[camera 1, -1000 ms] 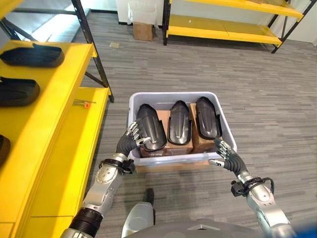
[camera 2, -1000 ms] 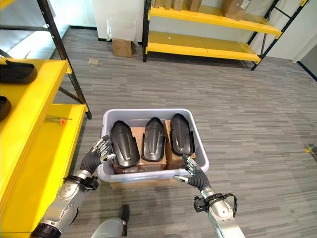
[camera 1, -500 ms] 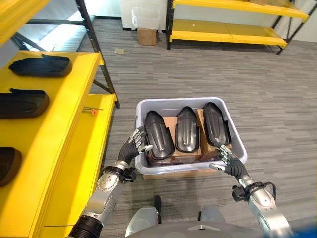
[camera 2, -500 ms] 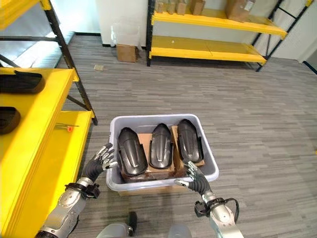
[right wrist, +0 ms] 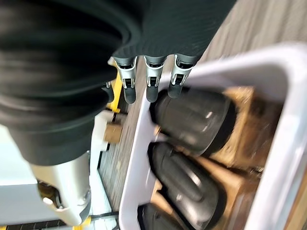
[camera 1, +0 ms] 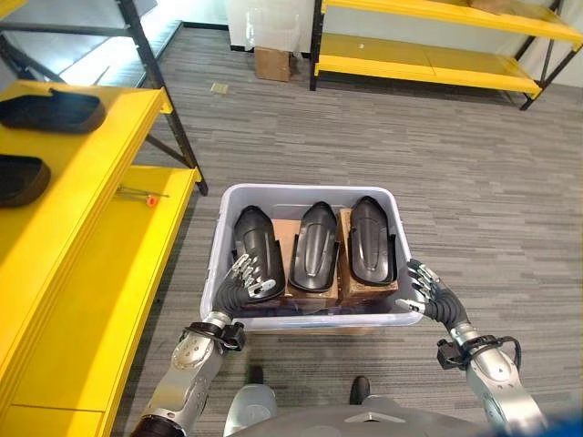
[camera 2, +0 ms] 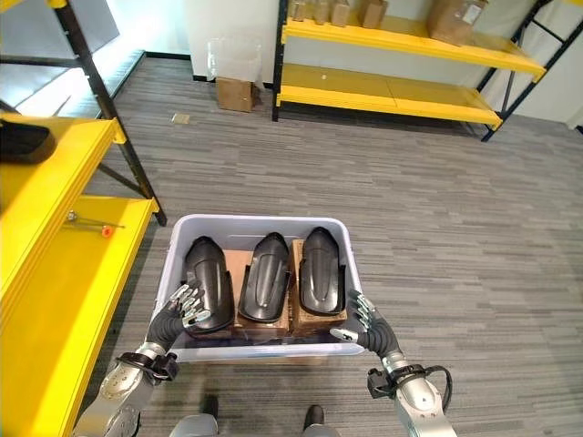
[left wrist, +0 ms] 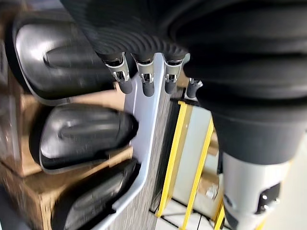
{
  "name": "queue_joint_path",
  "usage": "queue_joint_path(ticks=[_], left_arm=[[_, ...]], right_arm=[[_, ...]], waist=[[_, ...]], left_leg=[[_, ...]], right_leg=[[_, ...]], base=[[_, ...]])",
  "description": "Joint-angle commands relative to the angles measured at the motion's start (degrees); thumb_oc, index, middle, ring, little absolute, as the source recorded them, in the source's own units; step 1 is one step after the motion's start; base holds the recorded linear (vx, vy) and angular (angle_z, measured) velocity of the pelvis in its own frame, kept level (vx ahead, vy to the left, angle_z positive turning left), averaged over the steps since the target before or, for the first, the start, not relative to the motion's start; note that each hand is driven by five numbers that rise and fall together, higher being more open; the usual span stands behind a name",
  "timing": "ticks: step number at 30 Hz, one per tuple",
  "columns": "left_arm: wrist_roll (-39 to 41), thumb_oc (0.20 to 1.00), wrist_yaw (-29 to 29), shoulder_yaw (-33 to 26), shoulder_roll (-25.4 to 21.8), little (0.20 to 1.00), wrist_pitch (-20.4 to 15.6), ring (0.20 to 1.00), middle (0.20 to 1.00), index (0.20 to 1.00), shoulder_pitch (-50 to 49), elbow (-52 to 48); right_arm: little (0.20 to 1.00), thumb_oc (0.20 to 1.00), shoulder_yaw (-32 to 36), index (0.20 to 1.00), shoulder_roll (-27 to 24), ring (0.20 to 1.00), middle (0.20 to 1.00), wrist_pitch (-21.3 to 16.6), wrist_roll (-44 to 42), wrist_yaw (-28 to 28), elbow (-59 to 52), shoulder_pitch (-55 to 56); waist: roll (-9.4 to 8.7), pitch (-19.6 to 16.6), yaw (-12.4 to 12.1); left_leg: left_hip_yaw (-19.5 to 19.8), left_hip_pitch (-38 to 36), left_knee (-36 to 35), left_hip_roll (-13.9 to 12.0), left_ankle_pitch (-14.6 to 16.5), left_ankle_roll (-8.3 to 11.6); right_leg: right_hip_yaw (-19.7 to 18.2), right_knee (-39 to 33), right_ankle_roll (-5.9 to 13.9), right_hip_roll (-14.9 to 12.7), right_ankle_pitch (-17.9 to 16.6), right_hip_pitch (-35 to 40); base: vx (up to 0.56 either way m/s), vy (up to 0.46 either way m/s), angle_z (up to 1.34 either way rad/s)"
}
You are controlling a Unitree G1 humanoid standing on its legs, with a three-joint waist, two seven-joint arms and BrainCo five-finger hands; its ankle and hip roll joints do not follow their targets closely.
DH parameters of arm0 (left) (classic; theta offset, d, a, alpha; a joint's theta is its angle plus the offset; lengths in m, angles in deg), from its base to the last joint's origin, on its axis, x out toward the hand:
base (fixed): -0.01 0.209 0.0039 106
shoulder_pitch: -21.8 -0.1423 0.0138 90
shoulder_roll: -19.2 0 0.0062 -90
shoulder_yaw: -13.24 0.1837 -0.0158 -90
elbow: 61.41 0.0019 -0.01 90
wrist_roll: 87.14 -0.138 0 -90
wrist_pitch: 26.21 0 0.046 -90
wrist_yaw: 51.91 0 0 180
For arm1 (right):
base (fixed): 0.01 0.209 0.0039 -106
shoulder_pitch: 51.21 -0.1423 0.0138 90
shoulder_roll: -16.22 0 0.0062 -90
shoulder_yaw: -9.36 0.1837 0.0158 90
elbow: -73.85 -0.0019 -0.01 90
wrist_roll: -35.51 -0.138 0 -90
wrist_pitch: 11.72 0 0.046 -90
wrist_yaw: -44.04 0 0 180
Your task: Move parts from the plastic box to the shelf.
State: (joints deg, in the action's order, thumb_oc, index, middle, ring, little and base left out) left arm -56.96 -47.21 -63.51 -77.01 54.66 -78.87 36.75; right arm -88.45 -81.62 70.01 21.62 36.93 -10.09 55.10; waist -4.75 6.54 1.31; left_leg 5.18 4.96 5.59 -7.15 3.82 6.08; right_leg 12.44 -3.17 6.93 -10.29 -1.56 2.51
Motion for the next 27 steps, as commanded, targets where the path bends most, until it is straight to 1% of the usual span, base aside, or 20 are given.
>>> queue_joint_path(ticks=[1, 5, 10, 11, 15, 19, 21, 27], left_arm=[[0.88, 1.0, 1.16, -0.51, -0.52, 1.0, -2.21, 1.0, 1.0, 1.0, 1.83, -3.07], [0.66, 1.0, 1.77, -0.48, -0.53, 1.0, -2.18, 1.0, 1.0, 1.0, 1.25, -3.45], [0.59, 1.0, 1.84, -0.91, -0.57, 1.0, -2.32, 1.0, 1.0, 1.0, 0.76, -3.67], [0.9, 1.0, 1.64, -1.62, -0.46, 1.0, -2.41, 1.0, 1.0, 1.0, 0.4, -4.44], [2.03, 1.0, 1.48, -2.61, -0.12, 1.0, -2.47, 1.0, 1.0, 1.0, 0.37, -5.49], [2.36, 1.0, 1.21, -1.9, -0.17, 1.0, -2.69, 1.0, 1.0, 1.0, 2.22, -6.16], [2.2, 1.0, 0.89, -1.71, -0.33, 1.0, -2.87, 1.0, 1.0, 1.0, 2.69, -6.64], [3.43, 1.0, 0.59, 0.56, -0.87, 1.0, -2.8, 1.0, 1.0, 1.0, 4.23, -7.38]], right_arm=[[1.0, 1.0, 1.84, 1.0, -1.03, 1.0, 1.0, -2.35, -0.91, -0.57, -1.88, -0.89], [1.0, 1.0, 1.95, 1.0, -1.12, 1.0, 1.0, -2.44, -0.76, -0.76, -2.09, -0.63], [1.0, 1.0, 2.1, 1.0, -1.06, 1.0, 1.0, -2.7, -0.94, -0.52, -2.77, -1.04], [1.0, 1.0, 2.67, 1.0, -0.84, 1.0, 1.0, -3.03, -1.45, 0.17, -3.3, -1.51], [1.0, 1.0, 4.95, 1.0, -1.15, 1.0, 1.0, -4.38, -0.71, 2.32, -5.39, -3.96], [1.0, 1.0, 5.97, 1.0, -1.5, 1.0, 1.0, -5.68, 1.46, 6.88, -4.45, -11.62], [1.0, 1.0, 5.48, 1.0, -1.57, 1.0, 1.0, -5.6, 2.45, 8.38, -3.73, -15.12], [1.0, 1.0, 1.4, 1.0, -2.31, 1.0, 1.0, -5.1, 3.57, 12.16, 1.06, -28.13]], waist=[[1.39, -1.12, -0.93], [2.27, -0.92, -0.9], [3.07, -0.87, -0.75], [3.45, -0.94, -0.72], [4.03, -0.98, -0.86], [4.63, -1.11, -1.4], [4.77, -1.16, -1.83], [5.37, -0.25, -3.34]], left_leg=[[-3.74, -3.71, -2.68, -4.44, -1.56, -0.44], [-3.68, -3.7, -2.52, -4.87, -1.74, -0.06], [-3.66, -3.99, -3.1, -5.09, -2.11, 0.16], [-3.71, -4.15, -3.47, -5.19, -2.24, 0.22], [-4.14, -4.86, -4.61, -5.35, -2.47, 0.12], [-5.09, -5.65, -5.57, -5.11, -2.54, 0.19], [-5.39, -5.87, -5.87, -4.98, -2.5, 0.15], [-5.93, -4.98, -5.84, -4.37, -2.67, 0.15]], right_leg=[[0.91, 7.46, 2.67, -5.86, -0.04, -0.55], [1.55, 7.89, 2.32, -5.52, 1.43, -0.13], [1.54, 7.51, 2.05, -5.21, 1.95, 0.3], [1.53, 7.28, 2.05, -5.14, 2.06, 0.28], [0.91, 6.84, 2.12, -5.18, 1.96, 0.09], [0.89, 5.88, 2.51, -5.61, 1.55, 0.33], [0.6, 5.36, 2.66, -5.72, 1.19, 0.32], [0.48, 4.58, 2.78, -6.43, 0.67, -0.32]], base=[[0.0, -0.061, 0.06], [0.0, -0.03, 0.04], [0.0, -0.016, 0.03], [0.0, 0.0, 0.0], [0.0, -0.002, -0.02], [0.01, 0.002, -0.04], [0.03, 0.003, -0.11], [0.0, 0.015, -0.07]])
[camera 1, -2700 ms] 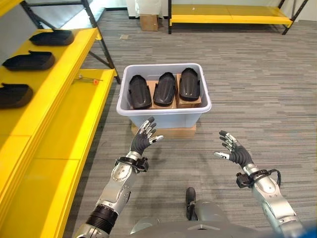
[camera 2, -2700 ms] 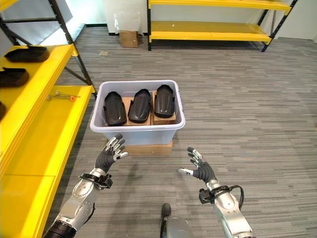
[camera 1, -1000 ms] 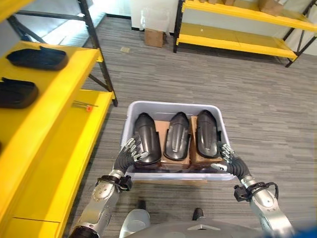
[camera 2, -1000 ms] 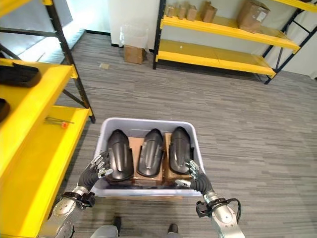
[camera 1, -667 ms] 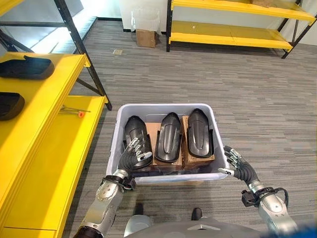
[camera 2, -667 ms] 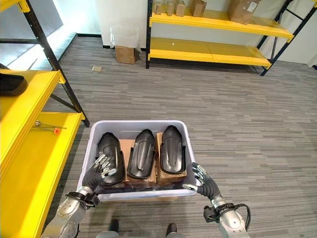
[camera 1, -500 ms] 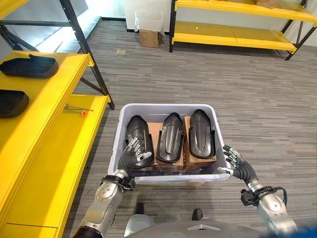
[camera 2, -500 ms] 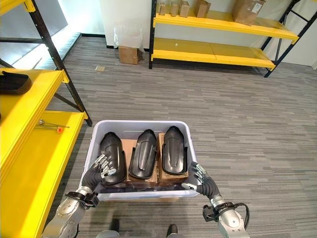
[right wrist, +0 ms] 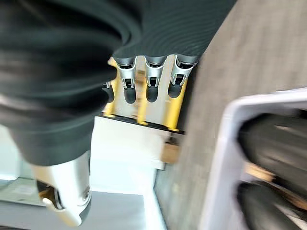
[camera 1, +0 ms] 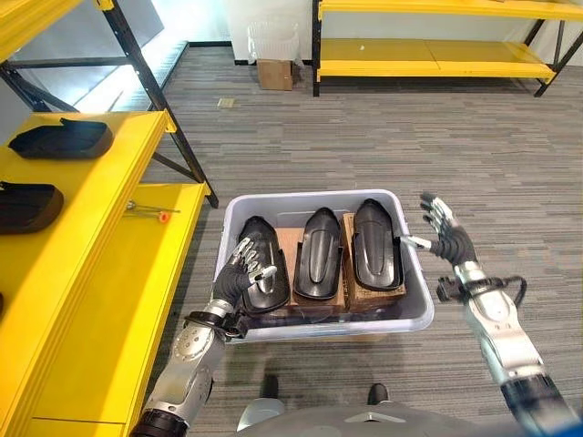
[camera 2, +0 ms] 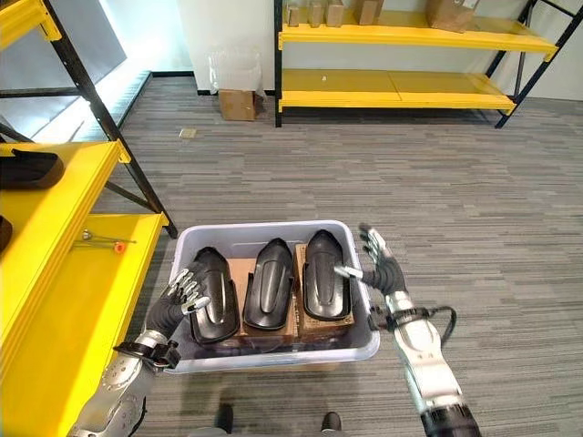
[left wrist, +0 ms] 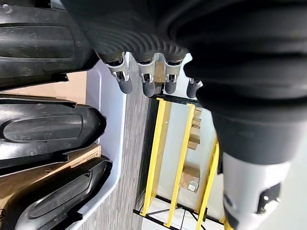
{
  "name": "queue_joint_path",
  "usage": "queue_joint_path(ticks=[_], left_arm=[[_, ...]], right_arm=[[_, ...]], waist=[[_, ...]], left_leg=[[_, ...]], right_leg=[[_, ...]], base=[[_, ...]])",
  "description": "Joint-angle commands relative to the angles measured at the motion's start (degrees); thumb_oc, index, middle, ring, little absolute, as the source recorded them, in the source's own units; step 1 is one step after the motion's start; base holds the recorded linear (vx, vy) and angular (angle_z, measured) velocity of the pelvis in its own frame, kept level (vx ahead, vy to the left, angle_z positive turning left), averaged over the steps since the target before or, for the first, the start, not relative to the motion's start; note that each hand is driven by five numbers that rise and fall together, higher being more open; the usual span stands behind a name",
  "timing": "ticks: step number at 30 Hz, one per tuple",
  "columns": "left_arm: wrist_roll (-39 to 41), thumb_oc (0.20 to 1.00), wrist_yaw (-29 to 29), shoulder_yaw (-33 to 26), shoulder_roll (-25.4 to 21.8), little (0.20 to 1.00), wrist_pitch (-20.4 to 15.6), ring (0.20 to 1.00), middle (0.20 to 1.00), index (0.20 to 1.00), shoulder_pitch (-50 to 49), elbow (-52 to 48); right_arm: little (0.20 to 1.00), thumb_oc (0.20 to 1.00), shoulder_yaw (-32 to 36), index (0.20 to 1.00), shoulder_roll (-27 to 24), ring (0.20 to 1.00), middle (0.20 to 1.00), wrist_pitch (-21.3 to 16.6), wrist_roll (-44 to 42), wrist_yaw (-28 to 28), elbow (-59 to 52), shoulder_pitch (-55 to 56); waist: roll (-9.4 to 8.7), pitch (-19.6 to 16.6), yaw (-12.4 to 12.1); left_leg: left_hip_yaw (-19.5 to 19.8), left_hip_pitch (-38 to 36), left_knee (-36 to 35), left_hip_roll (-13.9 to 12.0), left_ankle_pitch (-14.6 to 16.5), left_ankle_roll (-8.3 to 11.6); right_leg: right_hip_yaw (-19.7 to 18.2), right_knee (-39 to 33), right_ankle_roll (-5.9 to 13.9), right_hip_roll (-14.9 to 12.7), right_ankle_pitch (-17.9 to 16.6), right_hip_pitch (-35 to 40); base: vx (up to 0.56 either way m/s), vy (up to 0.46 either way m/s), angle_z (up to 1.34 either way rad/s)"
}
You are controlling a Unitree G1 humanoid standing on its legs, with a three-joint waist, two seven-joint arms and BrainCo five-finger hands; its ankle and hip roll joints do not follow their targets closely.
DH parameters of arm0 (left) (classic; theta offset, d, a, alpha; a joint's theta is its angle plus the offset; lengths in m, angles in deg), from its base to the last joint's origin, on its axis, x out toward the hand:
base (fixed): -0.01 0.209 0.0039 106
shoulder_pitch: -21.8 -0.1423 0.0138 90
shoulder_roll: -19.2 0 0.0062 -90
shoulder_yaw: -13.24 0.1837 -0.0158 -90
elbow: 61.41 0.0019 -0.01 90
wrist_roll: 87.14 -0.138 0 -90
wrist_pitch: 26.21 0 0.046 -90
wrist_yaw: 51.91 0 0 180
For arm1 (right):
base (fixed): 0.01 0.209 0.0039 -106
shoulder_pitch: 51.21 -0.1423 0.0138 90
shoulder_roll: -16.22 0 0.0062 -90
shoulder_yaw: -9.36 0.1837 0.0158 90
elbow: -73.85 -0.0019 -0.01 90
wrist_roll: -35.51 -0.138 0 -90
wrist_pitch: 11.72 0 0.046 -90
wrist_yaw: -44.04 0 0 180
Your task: Move parts from the plastic box to the shelf.
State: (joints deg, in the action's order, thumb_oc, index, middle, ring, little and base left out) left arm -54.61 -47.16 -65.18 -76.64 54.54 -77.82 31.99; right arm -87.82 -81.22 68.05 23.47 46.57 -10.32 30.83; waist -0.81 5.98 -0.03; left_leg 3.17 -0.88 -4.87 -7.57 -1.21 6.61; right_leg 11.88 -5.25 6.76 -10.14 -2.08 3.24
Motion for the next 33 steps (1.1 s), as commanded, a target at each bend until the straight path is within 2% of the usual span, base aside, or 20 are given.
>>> queue_joint_path(ticks=[1, 8, 9, 14, 16, 17, 26, 33], left_arm=[[1.12, 1.0, 0.57, 2.77, -1.35, 1.0, -2.61, 1.0, 1.0, 1.0, 3.17, -2.82], [3.27, 1.0, 0.57, 6.39, -2.62, 1.0, -2.4, 1.0, 1.0, 1.0, 3.49, -3.77], [3.99, 1.0, 0.57, 7.38, -3.94, 1.0, -2.47, 1.0, 1.0, 1.0, 4.15, -4.2], [4.71, 1.0, -0.01, 8.86, -5.48, 1.0, -2.84, 1.0, 1.0, 1.0, 6.07, -4.52], [4.58, 1.0, -0.35, 9.1, -5.68, 1.0, -2.92, 1.0, 1.0, 1.0, 6.21, -4.81], [4.48, 1.0, -0.82, 9.66, -5.73, 1.0, -3.11, 1.0, 1.0, 1.0, 6.82, -5.04], [4.74, 1.0, -1.26, 13.29, -5.87, 1.0, -3.56, 1.0, 1.0, 1.0, 9.88, -4.1], [4.39, 1.0, -2.04, 14.43, -5.94, 1.0, -3.94, 1.0, 1.0, 1.0, 11.38, -3.83]], right_arm=[[1.0, 1.0, 0.24, 1.0, -2.66, 1.0, 1.0, -2.99, 1.59, 3.14, 3.09, -5.71], [1.0, 1.0, -6.13, 1.0, -2.31, 1.0, 1.0, -1.35, -0.85, 6.78, 17.52, -19.79], [1.0, 1.0, -8.41, 1.0, -2.71, 1.0, 1.0, -0.68, -2.09, 7.84, 24.69, -26.69], [1.0, 1.0, -10.74, 1.0, -3.11, 1.0, 1.0, -0.26, -5.19, 8.85, 36.31, -36.32], [1.0, 1.0, -11.68, 1.0, -4.37, 1.0, 1.0, -0.05, -3.93, 9.46, 38.57, -38.58], [1.0, 1.0, -11.67, 1.0, -4.27, 1.0, 1.0, 0.06, -4.9, 9.93, 42.46, -41.93], [1.0, 1.0, -9.85, 1.0, -6.16, 1.0, 1.0, -0.08, -11.81, 10.41, 60.15, -49.63], [1.0, 1.0, -9.47, 1.0, -7.66, 1.0, 1.0, 0.39, -12.93, 10.92, 65.78, -51.88]], waist=[[1.57, 0.66, -2.19], [3.34, 4.27, -4.29], [4.52, 5.97, -5.25], [6.67, 8.79, -6.36], [7.13, 9.29, -6.84], [7.94, 10.35, -7.25], [10.04, 12.62, -8.8], [11.32, 13.98, -9.78]], left_leg=[[-3.93, 1.08, 4.7, -3.81, 2.37, -0.43], [-3.05, 5.65, 5.48, -3.02, 1.04, -0.22], [-2.97, 7.46, 5.82, -2.88, 0.4, -0.26], [-3.15, 10.22, 6.57, -2.32, -0.22, -0.7], [-3.12, 10.97, 6.72, -2.13, -0.39, -0.79], [-2.87, 11.69, 6.62, -1.85, -0.67, -0.94], [-1.86, 14.87, 7.51, -0.86, -1.06, -1.22], [-1.17, 16.95, 8.59, -0.23, -1.18, -1.31]], right_leg=[[1.08, 6.64, 2.95, -6.72, 1.09, -1.17], [1.34, 6.76, 2.74, -7.6, 0.37, -4.76], [0.77, 7.53, 2.58, -7.84, 0.07, -7.24], [-0.95, 10.19, 2.52, -8.63, -0.06, -12.23], [-1.08, 11.0, 2.6, -8.99, 0.01, -13.37], [-1.57, 11.83, 2.67, -9.27, -0.04, -14.79], [-1.69, 13.59, 2.88, -10.58, 0.27, -17.64], [-1.34, 14.68, 2.87, -11.34, 0.59, -18.96]], base=[[-0.02, 0.023, -0.08], [-0.12, 0.022, 0.05], [-0.16, 0.045, 0.05], [-0.11, 0.051, 0.0], [-0.06, 0.04, 0.01], [-0.04, 0.033, -0.03], [-0.01, 0.01, 0.03], [-0.01, 0.003, 0.06]])
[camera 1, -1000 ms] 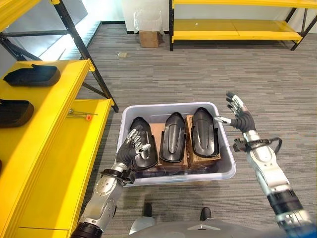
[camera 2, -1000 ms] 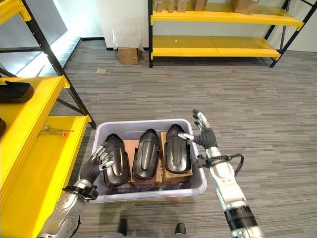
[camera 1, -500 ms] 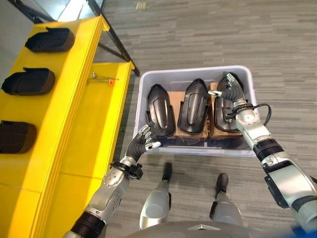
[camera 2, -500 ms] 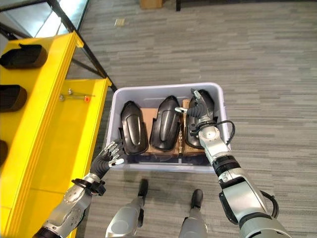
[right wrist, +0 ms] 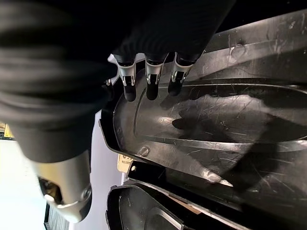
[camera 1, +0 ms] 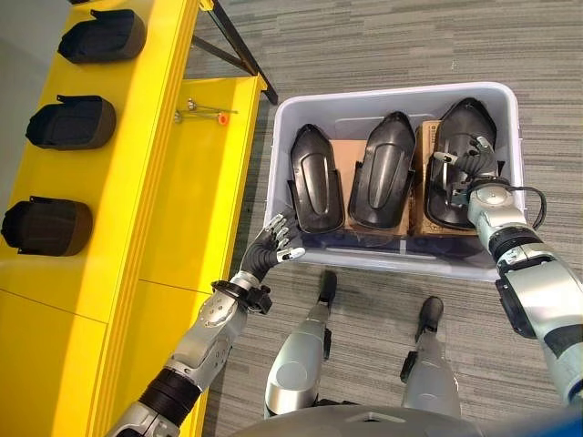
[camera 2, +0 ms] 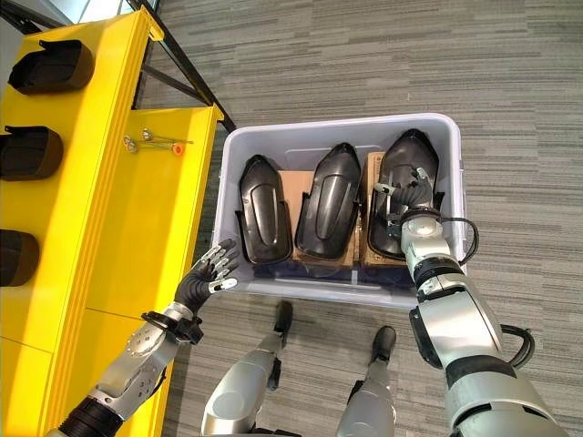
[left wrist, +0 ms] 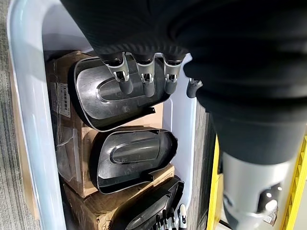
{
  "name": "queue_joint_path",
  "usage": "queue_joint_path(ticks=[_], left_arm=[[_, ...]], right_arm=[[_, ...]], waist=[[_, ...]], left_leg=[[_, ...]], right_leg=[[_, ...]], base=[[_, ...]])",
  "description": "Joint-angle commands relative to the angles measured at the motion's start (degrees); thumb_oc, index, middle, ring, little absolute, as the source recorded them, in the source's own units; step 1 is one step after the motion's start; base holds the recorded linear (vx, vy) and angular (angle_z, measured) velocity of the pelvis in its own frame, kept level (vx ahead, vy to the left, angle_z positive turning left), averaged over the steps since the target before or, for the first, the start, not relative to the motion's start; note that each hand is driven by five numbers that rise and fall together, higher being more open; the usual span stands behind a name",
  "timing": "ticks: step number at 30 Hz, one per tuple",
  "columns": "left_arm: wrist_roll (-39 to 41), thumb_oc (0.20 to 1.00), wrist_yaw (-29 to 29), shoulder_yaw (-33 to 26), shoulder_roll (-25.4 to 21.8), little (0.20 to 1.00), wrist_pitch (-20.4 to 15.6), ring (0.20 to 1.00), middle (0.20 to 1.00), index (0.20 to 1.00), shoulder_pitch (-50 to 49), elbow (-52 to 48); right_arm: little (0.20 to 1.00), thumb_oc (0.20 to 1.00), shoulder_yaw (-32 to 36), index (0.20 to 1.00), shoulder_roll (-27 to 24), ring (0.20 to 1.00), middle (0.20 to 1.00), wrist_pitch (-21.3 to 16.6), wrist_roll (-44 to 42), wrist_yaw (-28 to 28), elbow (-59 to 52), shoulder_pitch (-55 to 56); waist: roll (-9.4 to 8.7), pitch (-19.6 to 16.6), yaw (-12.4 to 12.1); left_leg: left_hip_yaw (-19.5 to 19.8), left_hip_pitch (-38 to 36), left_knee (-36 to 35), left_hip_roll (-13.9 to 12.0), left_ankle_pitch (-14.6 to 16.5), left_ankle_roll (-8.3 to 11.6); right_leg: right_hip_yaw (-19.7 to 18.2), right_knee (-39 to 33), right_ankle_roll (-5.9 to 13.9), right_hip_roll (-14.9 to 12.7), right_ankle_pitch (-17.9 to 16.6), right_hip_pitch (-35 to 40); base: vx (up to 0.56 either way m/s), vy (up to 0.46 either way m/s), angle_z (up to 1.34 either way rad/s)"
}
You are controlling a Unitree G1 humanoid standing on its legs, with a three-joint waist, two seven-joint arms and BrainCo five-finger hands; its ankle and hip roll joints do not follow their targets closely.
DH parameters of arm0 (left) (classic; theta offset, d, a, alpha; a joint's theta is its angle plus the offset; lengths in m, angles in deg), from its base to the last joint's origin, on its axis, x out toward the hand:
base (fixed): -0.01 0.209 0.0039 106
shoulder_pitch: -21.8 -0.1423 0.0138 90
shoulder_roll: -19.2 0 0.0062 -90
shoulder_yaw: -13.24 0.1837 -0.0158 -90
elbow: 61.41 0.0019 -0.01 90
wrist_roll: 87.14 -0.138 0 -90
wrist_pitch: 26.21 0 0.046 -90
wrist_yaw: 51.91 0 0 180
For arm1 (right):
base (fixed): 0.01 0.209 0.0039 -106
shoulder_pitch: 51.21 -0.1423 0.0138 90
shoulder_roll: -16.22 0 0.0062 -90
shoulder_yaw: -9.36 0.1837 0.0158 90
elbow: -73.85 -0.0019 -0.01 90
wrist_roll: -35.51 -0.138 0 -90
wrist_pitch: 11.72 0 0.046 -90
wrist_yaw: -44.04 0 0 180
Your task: Move parts from the plastic box to the shelf.
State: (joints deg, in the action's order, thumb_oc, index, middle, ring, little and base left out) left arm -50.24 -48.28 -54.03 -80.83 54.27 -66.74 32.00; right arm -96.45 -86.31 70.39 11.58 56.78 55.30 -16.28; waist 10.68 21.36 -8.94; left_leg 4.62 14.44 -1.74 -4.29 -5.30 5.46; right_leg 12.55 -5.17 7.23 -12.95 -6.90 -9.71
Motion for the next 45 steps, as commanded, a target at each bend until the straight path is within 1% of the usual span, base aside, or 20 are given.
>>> queue_joint_path(ticks=[1, 2, 7, 12, 16, 17, 22, 25, 28, 34, 39, 40, 41, 42, 43, 44, 45], left_arm=[[0.05, 1.0, -0.98, 3.47, -1.72, 1.0, -3.67, 1.0, 1.0, 1.0, 0.48, -3.82], [0.07, 1.0, -1.31, 3.88, -1.63, 1.0, -3.69, 1.0, 1.0, 1.0, 0.75, -3.58], [0.11, 1.0, -1.55, 4.29, -1.51, 1.0, -3.9, 1.0, 1.0, 1.0, 1.13, -3.4], [0.21, 1.0, -1.87, 4.33, -1.51, 1.0, -4.22, 1.0, 1.0, 1.0, 1.09, -3.19], [0.23, 1.0, -1.84, 4.18, -1.4, 1.0, -4.16, 1.0, 1.0, 1.0, 0.88, -3.02], [0.18, 1.0, -1.8, 3.94, -1.31, 1.0, -4.16, 1.0, 1.0, 1.0, 0.85, -2.65], [0.18, 1.0, -1.45, 3.88, -1.0, 1.0, -4.05, 1.0, 1.0, 1.0, 0.99, -2.11], [0.0, 1.0, -1.8, 3.31, -0.63, 1.0, -4.13, 1.0, 1.0, 1.0, 1.32, -1.72], [-0.14, 1.0, -2.43, 2.66, -0.59, 1.0, -4.22, 1.0, 1.0, 1.0, 1.08, -1.45], [-0.03, 1.0, -3.17, 2.01, -0.88, 1.0, -4.44, 1.0, 1.0, 1.0, 0.74, -1.25], [0.01, 1.0, -3.84, 0.44, -1.47, 1.0, -4.55, 1.0, 1.0, 1.0, 0.21, -1.86], [0.0, 1.0, -4.08, 0.01, -1.38, 1.0, -4.48, 1.0, 1.0, 1.0, 0.08, -1.81], [-0.03, 1.0, -4.74, -1.42, -1.13, 1.0, -4.53, 1.0, 1.0, 1.0, -0.54, -1.99], [-0.03, 1.0, -4.74, -1.38, -1.15, 1.0, -4.52, 1.0, 1.0, 1.0, -0.55, -2.0], [-0.13, 1.0, -4.86, -1.94, -0.84, 1.0, -4.35, 1.0, 1.0, 1.0, -0.66, -1.76], [0.13, 1.0, -5.11, -2.07, -0.31, 1.0, -4.47, 1.0, 1.0, 1.0, -0.72, -1.52], [0.13, 1.0, -5.11, -2.02, -0.34, 1.0, -4.48, 1.0, 1.0, 1.0, -0.7, -1.51]], right_arm=[[1.0, 1.0, -0.85, 1.0, -2.65, 1.0, 1.0, -1.77, -1.04, 0.77, 0.85, -5.04], [1.0, 1.0, -1.14, 1.0, -2.64, 1.0, 1.0, -1.44, -0.58, 1.1, 2.0, -5.67], [1.0, 1.0, -2.45, 1.0, -1.7, 1.0, 1.0, -1.03, 0.01, 0.09, 2.34, -6.09], [1.0, 1.0, -4.67, 1.0, 0.64, 1.0, 1.0, -0.59, 2.11, -1.08, 1.89, -5.97], [1.0, 1.0, -4.98, 1.0, 1.72, 1.0, 1.0, -0.44, 2.09, -1.96, 1.81, -5.48], [1.0, 1.0, -4.4, 1.0, 2.64, 1.0, 1.0, -0.43, 0.58, -2.98, 1.5, -4.55], [1.0, 1.0, -5.08, 1.0, 4.9, 1.0, 1.0, -0.19, 1.31, -4.59, 1.34, -2.1], [1.0, 1.0, -6.02, 1.0, 6.59, 1.0, 1.0, -0.79, 2.04, -5.15, -2.11, 1.73], [1.0, 1.0, -7.13, 1.0, 6.47, 1.0, 1.0, -1.26, 3.52, -5.05, -5.81, 4.13], [1.0, 1.0, -6.73, 1.0, 4.99, 1.0, 1.0, -1.49, 4.87, -3.8, -8.87, 5.5], [1.0, 1.0, -4.7, 1.0, 0.91, 1.0, 1.0, -2.3, 5.77, -0.75, -18.62, 6.29], [1.0, 1.0, -3.59, 1.0, 0.59, 1.0, 1.0, -2.55, 4.89, -0.03, -22.66, 7.52], [1.0, 1.0, -1.5, 1.0, -0.46, 1.0, 1.0, -3.03, 7.33, 1.68, -33.43, 11.84], [1.0, 1.0, -1.42, 1.0, -0.46, 1.0, 1.0, -2.91, 7.4, 1.72, -33.63, 11.98], [1.0, 1.0, -0.07, 1.0, -1.07, 1.0, 1.0, -3.23, 9.07, 2.37, -39.74, 14.74], [1.0, 1.0, 3.0, 1.0, -0.85, 1.0, 1.0, -4.4, 10.05, 3.6, -45.71, 18.19], [1.0, 1.0, 3.09, 1.0, -0.85, 1.0, 1.0, -4.32, 10.09, 3.61, -45.85, 18.3]], waist=[[-0.03, -1.15, -1.02], [0.28, -0.85, -1.25], [0.63, 0.18, -1.44], [0.76, 1.1, -1.63], [0.64, 1.23, -1.72], [0.43, 1.36, -1.7], [-0.09, 1.7, -1.77], [-0.83, 1.99, -1.17], [-1.67, 2.27, -0.21], [-2.48, 2.32, 0.79], [-3.43, 2.19, 2.14], [-3.72, 2.24, 2.58], [-4.38, 2.51, 3.8], [-4.41, 2.35, 3.77], [-4.75, 2.36, 4.4], [-5.16, 2.41, 5.11], [-5.2, 2.18, 5.07]], left_leg=[[-2.49, 1.82, 5.47, -3.42, 2.91, -0.19], [-2.38, 2.15, 5.57, -3.39, 2.86, -0.22], [-2.19, 2.63, 6.0, -3.29, 2.98, -0.23], [-1.94, 3.07, 5.88, -3.28, 2.71, -0.3], [-1.71, 3.26, 5.82, -3.4, 2.58, -0.31], [-1.63, 3.37, 5.85, -3.42, 2.58, -0.3], [-1.27, 3.58, 6.13, -3.37, 2.7, -0.39], [-1.35, 3.82, 6.57, -3.44, 2.84, -0.43], [-1.52, 3.84, 7.04, -3.52, 3.09, -0.4], [-1.83, 3.77, 7.35, -3.75, 3.37, -0.36], [-2.22, 3.83, 7.36, -4.13, 3.27, -0.28], [-2.34, 3.82, 7.42, -4.26, 3.3, -0.26], [-2.7, 3.46, 7.42, -4.51, 3.6, -0.27], [-2.68, 3.65, 7.32, -4.46, 3.39, -0.31], [-2.81, 3.6, 7.36, -4.55, 3.46, -0.28], [-2.94, 3.39, 7.41, -4.8, 3.81, -0.24], [-2.92, 3.66, 7.28, -4.73, 3.54, -0.29]], right_leg=[[-2.08, 14.75, 2.41, -8.57, 5.45, -6.21], [-2.03, 14.99, 2.42, -8.67, 5.47, -6.53], [-2.18, 15.71, 2.36, -8.68, 5.87, -7.06], [-2.02, 15.88, 2.24, -8.66, 5.87, -7.36], [-1.98, 15.9, 2.18, -8.6, 5.93, -7.41], [-1.88, 15.95, 2.11, -8.54, 5.95, -7.41], [-1.63, 15.94, 2.08, -8.47, 5.75, -7.36], [-1.79, 16.09, 1.96, -8.34, 5.8, -7.4], [-2.08, 16.17, 1.86, -8.12, 5.67, -7.5], [-2.38, 16.01, 1.84, -7.94, 5.51, -7.51], [-2.97, 15.88, 1.77, -7.49, 5.12, -7.95], [-3.15, 15.99, 1.76, -7.39, 5.06, -8.14], [-3.69, 16.19, 1.76, -7.11, 5.25, -8.31], [-3.68, 16.01, 1.76, -7.14, 5.0, -8.44], [-3.78, 15.99, 1.76, -7.01, 4.9, -8.61], [-3.96, 16.0, 1.82, -6.85, 5.16, -8.53], [-3.93, 15.75, 1.81, -6.88, 4.85, -8.72]], base=[[-0.03, 0.007, 0.08], [-0.02, 0.005, 0.07], [-0.01, 0.0, 0.02], [0.0, 0.0, 0.0], [0.0, 0.0, 0.0], [0.0, 0.0, 0.0], [0.0, 0.0, 0.0], [0.0, 0.0, 0.01], [0.0, 0.0, 0.0], [0.0, 0.0, 0.0], [-0.01, 0.0, -0.04], [-0.01, 0.014, -0.05], [0.0, 0.016, -0.03], [0.0, 0.008, -0.05], [0.01, -0.018, -0.08], [0.01, -0.017, -0.04], [0.0, 0.0, 0.0]])
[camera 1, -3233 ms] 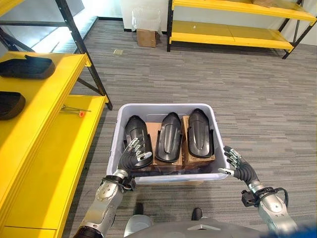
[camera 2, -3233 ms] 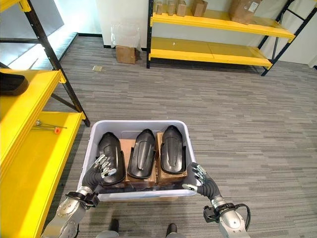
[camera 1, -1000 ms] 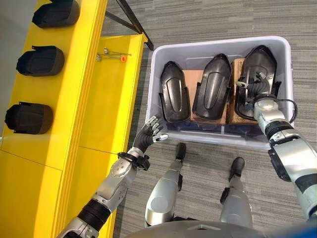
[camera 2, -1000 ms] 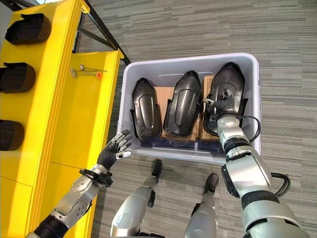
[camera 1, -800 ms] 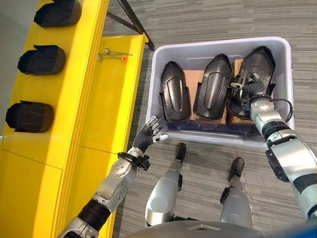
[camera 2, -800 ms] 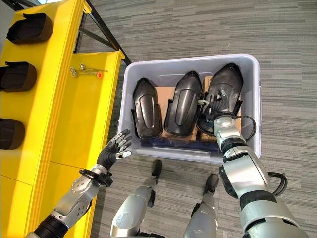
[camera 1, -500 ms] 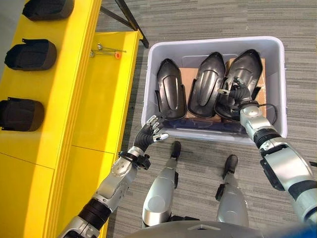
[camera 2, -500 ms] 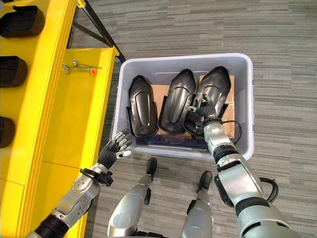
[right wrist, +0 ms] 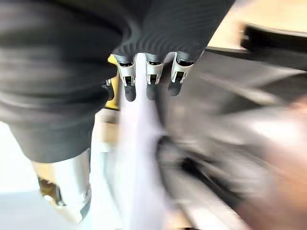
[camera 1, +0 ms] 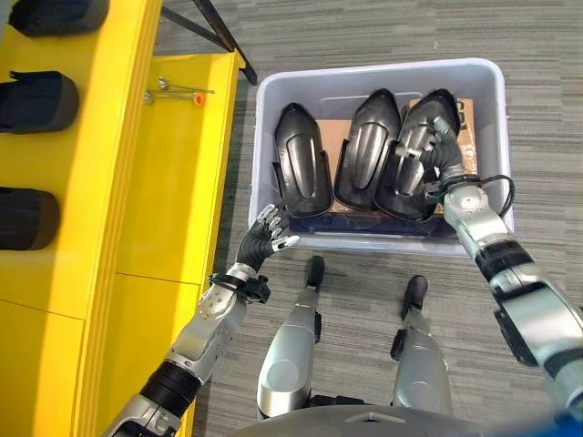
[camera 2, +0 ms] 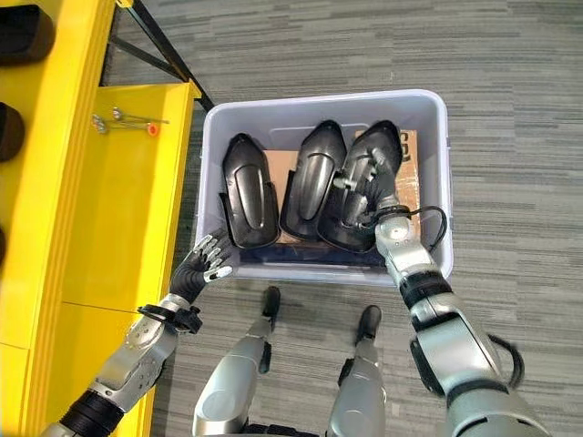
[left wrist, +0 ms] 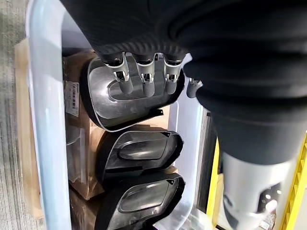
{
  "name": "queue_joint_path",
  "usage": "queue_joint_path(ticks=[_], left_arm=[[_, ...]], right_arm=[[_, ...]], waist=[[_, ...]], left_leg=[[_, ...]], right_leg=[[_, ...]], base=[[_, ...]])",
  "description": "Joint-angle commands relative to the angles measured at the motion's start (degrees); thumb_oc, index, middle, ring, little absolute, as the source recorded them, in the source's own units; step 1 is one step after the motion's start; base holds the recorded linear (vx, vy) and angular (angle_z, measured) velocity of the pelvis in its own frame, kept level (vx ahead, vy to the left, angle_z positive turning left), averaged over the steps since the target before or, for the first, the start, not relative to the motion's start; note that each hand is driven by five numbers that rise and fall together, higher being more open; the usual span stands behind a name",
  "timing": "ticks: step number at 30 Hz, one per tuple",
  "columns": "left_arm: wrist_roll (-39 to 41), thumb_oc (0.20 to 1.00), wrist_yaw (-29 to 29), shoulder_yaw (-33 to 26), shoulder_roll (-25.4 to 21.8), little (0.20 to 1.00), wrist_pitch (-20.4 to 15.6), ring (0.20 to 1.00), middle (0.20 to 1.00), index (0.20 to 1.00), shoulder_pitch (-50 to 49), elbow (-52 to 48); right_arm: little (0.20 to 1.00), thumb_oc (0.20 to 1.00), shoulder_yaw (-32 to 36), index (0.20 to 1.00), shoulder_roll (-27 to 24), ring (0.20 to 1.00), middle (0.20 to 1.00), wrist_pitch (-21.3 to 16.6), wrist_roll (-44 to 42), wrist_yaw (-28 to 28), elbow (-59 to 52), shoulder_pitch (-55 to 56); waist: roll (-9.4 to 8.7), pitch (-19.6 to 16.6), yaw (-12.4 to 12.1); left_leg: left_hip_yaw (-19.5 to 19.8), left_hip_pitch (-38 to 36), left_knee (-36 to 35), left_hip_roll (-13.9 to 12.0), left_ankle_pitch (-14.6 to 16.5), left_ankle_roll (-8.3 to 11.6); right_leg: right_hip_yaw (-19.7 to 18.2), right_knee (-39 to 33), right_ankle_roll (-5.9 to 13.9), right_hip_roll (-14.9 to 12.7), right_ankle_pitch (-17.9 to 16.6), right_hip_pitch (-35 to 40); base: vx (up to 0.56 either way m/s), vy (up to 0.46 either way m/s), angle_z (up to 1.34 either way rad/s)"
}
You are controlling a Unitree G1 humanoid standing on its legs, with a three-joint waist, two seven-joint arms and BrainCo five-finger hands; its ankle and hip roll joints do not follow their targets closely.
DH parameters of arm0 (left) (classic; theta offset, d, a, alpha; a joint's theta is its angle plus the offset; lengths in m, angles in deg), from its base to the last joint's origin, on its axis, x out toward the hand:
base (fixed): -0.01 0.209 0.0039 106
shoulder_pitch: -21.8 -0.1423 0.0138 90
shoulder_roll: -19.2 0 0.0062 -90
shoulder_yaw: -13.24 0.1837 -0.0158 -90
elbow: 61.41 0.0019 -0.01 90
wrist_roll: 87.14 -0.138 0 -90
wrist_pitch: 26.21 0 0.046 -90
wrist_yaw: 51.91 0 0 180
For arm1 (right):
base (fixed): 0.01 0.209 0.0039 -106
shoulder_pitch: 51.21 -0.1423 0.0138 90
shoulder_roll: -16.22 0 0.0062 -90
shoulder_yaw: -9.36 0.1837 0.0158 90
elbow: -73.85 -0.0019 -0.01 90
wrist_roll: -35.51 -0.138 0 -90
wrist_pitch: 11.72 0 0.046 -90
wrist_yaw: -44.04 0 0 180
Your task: Move parts from the plastic box to the shelf.
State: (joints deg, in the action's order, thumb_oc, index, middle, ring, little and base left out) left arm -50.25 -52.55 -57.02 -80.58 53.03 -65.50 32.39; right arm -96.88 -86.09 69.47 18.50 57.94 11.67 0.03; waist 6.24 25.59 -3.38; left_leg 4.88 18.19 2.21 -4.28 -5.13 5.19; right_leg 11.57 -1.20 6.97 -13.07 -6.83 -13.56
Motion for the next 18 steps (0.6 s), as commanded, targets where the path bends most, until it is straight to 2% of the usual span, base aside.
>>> queue_joint_path(ticks=[1, 3, 5, 8, 10, 11, 18], left_arm=[[0.14, 1.0, -0.91, 0.66, -0.57, 1.0, -3.25, 1.0, 1.0, 1.0, -2.16, -1.92], [0.12, 1.0, -0.85, 0.41, -0.47, 1.0, -3.18, 1.0, 1.0, 1.0, -2.72, -2.21], [-0.61, 1.0, -1.24, 0.09, -0.35, 1.0, -3.46, 1.0, 1.0, 1.0, -3.34, -2.73], [-1.3, 1.0, -1.59, 0.35, -0.07, 1.0, -3.57, 1.0, 1.0, 1.0, -3.76, -2.65], [-1.5, 1.0, -1.81, 0.43, -0.06, 1.0, -3.73, 1.0, 1.0, 1.0, -3.92, -2.72], [-1.67, 1.0, -2.28, 0.58, 0.02, 1.0, -3.84, 1.0, 1.0, 1.0, -4.22, -2.99], [-1.39, 1.0, -3.64, 1.24, -0.46, 1.0, -4.55, 1.0, 1.0, 1.0, -4.3, -3.06]], right_arm=[[1.0, 1.0, 5.16, 1.0, -1.18, 1.0, 1.0, -3.67, 4.53, 3.43, -5.49, 3.29], [1.0, 1.0, 7.53, 1.0, -0.43, 1.0, 1.0, -4.47, 6.23, 4.8, -10.01, 5.38], [1.0, 1.0, 10.9, 1.0, 1.1, 1.0, 1.0, -5.61, 11.16, 7.25, -20.55, 9.84], [1.0, 1.0, 11.91, 1.0, 2.51, 1.0, 1.0, -6.39, 13.19, 8.41, -24.17, 12.3], [1.0, 1.0, 12.1, 1.0, 3.1, 1.0, 1.0, -6.36, 13.73, 9.0, -25.36, 13.21], [1.0, 1.0, 12.14, 1.0, 5.02, 1.0, 1.0, -7.27, 11.36, 8.92, -25.48, 14.21], [1.0, 1.0, 10.46, 1.0, 7.16, 1.0, 1.0, -6.48, 10.52, 12.52, -20.0, 11.72]], waist=[[-0.89, -2.07, -0.13], [-1.11, -2.25, 0.24], [-1.54, -2.52, 1.23], [-1.71, -2.6, 1.93], [-1.78, -2.69, 2.01], [-1.83, -2.66, 2.24], [-1.85, -2.37, 2.21]], left_leg=[[-3.28, -0.15, 3.39, -4.8, 3.46, -0.05], [-3.49, -0.17, 3.42, -4.84, 3.6, -0.12], [-3.91, -0.21, 3.74, -4.84, 3.92, -0.12], [-4.12, -0.18, 3.94, -4.87, 4.12, -0.17], [-4.2, -0.2, 4.03, -4.85, 4.2, -0.19], [-4.27, -0.19, 4.16, -4.89, 4.23, -0.23], [-4.38, 0.0, 4.43, -4.85, 4.21, -0.25]], right_leg=[[-3.1, 11.81, 2.08, -6.7, 4.79, -4.91], [-3.3, 11.67, 2.18, -6.69, 4.65, -4.99], [-3.78, 11.68, 2.24, -6.74, 4.63, -5.17], [-4.01, 11.66, 2.27, -6.74, 4.6, -5.18], [-4.11, 11.65, 2.29, -6.75, 4.6, -5.19], [-4.23, 11.65, 2.32, -6.74, 4.57, -5.22], [-4.34, 11.6, 2.32, -6.71, 4.45, -5.22]], base=[[0.0, 0.0, 0.0], [0.02, 0.005, -0.06], [0.01, 0.012, -0.15], [0.01, 0.01, -0.1], [0.01, 0.011, -0.07], [0.0, 0.006, -0.08], [0.0, -0.001, -0.04]])
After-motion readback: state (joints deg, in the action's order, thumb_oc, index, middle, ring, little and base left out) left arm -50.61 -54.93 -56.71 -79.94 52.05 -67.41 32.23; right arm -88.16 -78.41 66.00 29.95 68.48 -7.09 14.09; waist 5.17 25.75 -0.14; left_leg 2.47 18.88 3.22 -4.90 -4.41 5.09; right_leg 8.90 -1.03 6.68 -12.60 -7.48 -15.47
